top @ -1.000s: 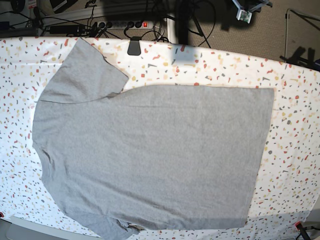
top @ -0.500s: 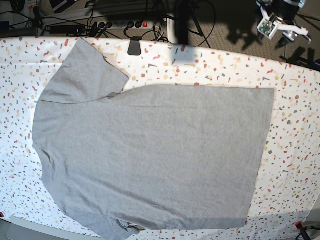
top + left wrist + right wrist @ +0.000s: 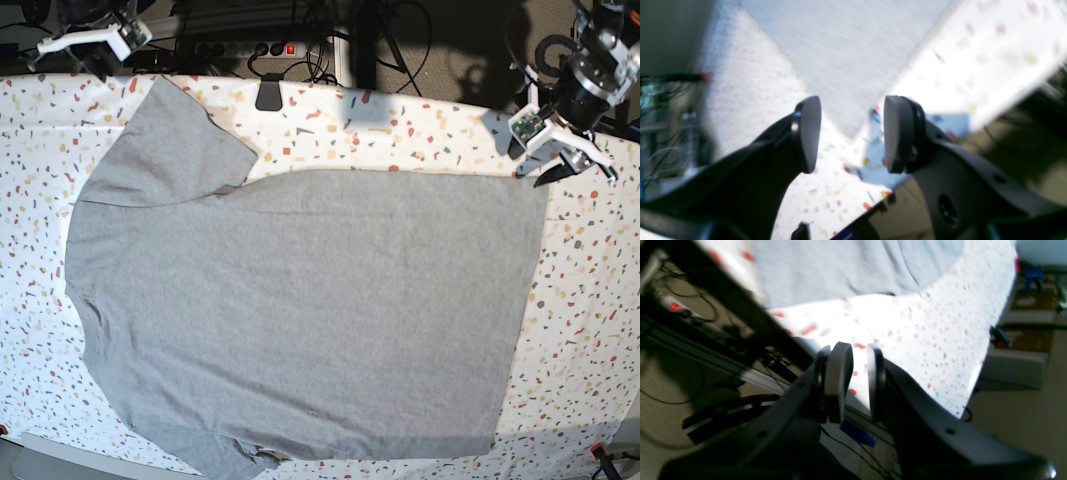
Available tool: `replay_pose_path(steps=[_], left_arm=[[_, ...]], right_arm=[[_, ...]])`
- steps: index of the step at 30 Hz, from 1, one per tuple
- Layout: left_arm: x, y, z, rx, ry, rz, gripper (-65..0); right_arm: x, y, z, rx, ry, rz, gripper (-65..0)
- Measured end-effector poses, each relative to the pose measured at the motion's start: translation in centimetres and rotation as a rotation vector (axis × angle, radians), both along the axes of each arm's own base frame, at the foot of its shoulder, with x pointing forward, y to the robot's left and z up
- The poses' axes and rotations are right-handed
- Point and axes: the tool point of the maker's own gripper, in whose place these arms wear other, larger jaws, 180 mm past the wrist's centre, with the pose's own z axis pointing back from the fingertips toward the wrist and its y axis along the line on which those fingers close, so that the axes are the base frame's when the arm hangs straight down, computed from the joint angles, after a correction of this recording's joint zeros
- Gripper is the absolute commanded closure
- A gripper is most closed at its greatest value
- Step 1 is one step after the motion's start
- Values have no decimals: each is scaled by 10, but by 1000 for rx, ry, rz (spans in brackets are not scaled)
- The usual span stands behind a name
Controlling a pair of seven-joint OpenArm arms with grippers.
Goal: Fold the T-shirt properly
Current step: 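Move both grippers down to the shirt's shoulder corners and grasp them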
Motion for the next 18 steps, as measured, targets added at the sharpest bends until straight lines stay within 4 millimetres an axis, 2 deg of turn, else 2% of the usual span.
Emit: replay_pose_path(steps=[5,9,13,18], left_arm=[[32,25,-23,68,35,-31,-296],[36,33,-67,105,153,-48,-296],[60,38,-82,152,140,-25,-296],[71,39,-91,157,157,-27,-296]], right_arm=[[17,-3,5,-10,-45,-15,-128],[22,-4,7,-9,-59,-23,-128],[27,-11,13,-22,-89,-42,-128],[38,-25,25,-58,-135,-58,-128]])
